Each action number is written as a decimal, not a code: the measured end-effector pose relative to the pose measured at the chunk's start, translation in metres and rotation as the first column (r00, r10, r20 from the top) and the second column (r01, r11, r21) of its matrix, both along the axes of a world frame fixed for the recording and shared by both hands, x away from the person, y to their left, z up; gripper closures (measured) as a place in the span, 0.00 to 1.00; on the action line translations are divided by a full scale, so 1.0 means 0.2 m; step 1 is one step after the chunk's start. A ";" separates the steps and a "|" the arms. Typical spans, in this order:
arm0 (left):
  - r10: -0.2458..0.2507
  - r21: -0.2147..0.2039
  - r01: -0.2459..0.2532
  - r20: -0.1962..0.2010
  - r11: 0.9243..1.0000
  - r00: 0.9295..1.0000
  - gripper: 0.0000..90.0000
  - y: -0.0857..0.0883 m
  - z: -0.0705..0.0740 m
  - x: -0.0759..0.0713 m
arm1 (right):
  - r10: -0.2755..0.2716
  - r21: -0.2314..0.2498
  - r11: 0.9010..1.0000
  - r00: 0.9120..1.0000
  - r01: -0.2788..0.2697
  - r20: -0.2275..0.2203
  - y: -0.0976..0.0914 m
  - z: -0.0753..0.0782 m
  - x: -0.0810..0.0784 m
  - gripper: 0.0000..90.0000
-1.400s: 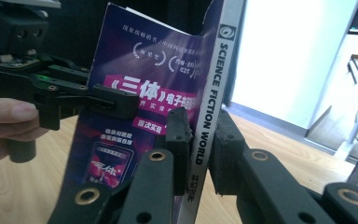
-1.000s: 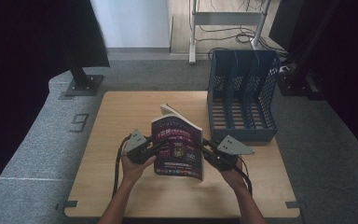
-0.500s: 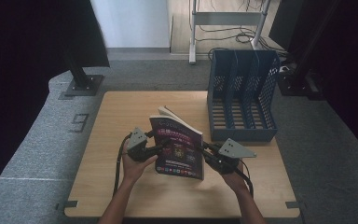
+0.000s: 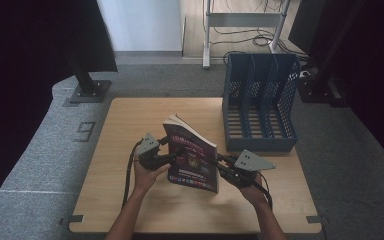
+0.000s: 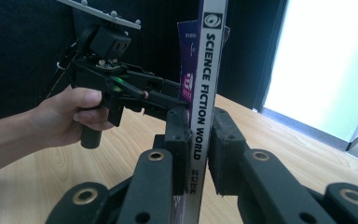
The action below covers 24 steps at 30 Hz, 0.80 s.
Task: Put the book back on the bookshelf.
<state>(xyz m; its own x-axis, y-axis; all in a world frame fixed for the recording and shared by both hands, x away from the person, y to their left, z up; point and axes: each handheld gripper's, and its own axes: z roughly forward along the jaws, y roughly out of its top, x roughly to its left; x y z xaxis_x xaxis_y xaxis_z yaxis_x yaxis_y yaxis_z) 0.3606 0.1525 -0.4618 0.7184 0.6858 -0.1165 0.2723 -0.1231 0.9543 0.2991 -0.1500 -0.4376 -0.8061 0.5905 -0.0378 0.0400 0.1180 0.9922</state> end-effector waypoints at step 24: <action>0.010 -0.025 -0.010 -0.021 1.000 1.000 0.36 0.03 -0.01 0.01 | -0.018 -0.073 0.997 1.000 0.018 0.012 0.04 -0.02 0.04 0.87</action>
